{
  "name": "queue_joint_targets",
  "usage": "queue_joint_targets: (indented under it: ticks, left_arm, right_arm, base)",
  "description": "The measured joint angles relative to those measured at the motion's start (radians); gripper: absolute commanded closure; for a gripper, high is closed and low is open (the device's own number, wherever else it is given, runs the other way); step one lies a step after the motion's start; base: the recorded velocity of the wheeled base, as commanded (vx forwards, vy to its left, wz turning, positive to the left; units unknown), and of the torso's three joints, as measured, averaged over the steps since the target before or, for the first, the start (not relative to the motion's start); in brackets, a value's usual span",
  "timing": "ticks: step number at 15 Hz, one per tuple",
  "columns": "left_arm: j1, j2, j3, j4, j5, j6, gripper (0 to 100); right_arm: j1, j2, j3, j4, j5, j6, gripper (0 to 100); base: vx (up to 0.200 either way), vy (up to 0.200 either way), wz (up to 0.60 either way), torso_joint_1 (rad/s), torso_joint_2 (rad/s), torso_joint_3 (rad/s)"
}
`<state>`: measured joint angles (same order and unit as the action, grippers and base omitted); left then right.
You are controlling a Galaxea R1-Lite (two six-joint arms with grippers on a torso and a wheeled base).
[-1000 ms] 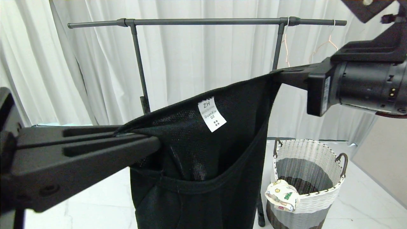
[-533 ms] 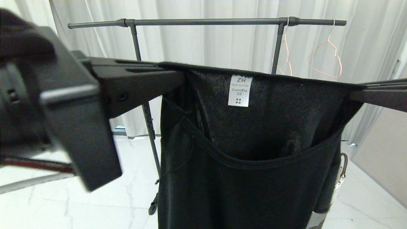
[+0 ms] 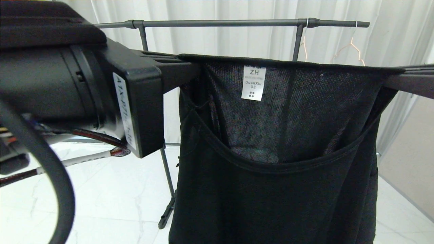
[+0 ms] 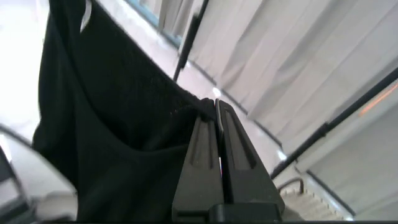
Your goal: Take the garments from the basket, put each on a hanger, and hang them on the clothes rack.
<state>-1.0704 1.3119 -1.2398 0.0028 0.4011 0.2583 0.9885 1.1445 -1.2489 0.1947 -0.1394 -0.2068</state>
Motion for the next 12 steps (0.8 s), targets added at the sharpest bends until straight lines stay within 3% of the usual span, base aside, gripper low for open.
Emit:
queue_joint_targets:
  ticks: [5,6,12]
  left_arm:
    - [0.001,-0.024,0.025,0.0,0.015,0.0,100]
    - [0.001,-0.027,0.028,0.0,0.016,0.0,100]
    - [0.021,-0.035,0.033,0.0,0.049,0.0,100]
  right_arm:
    - [0.001,0.015,0.001,-0.012,0.0,-0.001,100]
    - [0.001,0.015,0.002,-0.011,0.001,-0.001,0]
    - [0.026,-0.013,0.068,-0.01,0.005,-0.065,0]
  base:
    - [0.0,0.0,0.0,0.0,0.0,0.0]
    - [0.0,0.0,0.0,0.0,0.0,0.0]
    - [0.0,0.0,0.0,0.0,0.0,0.0]
